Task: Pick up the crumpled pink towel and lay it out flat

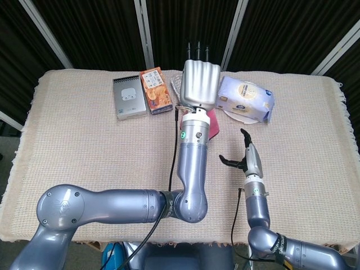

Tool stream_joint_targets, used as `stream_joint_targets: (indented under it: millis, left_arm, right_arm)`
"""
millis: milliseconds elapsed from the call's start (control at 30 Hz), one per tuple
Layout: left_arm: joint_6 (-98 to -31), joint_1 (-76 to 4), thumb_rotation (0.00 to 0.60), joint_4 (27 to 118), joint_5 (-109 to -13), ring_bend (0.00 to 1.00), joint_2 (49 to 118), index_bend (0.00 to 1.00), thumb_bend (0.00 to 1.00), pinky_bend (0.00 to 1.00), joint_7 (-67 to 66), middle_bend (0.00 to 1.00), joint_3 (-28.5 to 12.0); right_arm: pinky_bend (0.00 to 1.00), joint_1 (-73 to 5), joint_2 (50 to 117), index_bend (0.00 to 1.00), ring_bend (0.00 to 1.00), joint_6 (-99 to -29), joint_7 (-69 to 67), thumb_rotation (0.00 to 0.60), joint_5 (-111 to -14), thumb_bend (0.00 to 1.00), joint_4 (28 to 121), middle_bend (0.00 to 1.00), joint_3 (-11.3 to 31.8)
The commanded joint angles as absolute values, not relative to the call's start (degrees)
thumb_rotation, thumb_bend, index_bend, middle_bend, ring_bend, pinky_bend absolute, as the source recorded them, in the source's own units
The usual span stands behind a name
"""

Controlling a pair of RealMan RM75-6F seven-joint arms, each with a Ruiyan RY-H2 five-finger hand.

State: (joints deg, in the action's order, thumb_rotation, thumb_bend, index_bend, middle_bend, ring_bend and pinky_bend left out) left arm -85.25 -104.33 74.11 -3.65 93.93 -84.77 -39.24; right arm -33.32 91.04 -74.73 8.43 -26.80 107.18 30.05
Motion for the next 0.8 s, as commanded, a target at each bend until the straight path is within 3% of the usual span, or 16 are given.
stream_joint_targets:
  millis: [33, 333, 800]
  left_arm:
    - [-87.6, -104.5, 0.6, 75.2, -1.0, 0.0, 92.0, 0.76, 0.64, 0.0, -89.5, 0.1, -39.8]
    - [-87.9, -105.0, 0.6, 74.9, 3.9, 0.0, 93.5, 0.77, 0.64, 0.0, -92.2, 0.1, -41.7]
    - [-81.9, -111.0, 0.6, 63.8, 1.5, 0.0, 102.9, 0.78, 0.64, 0.01, -86.4, 0.1, -43.5]
  right_arm:
    - [0.0, -33.1, 90.8, 0.0, 0.0, -74.4, 8.2, 0.6, -26.9, 0.21, 107.2, 0.0, 29.8]
    - [0.0, -32.6, 90.2, 0.0, 0.0, -72.9, 7.7, 0.6, -27.0, 0.21, 107.2, 0.0, 29.2]
    - [0.0, -32.1, 88.8, 0.0, 0.0, -71.9, 7.8, 0.6, -27.0, 0.21, 107.5, 0.0, 28.3]
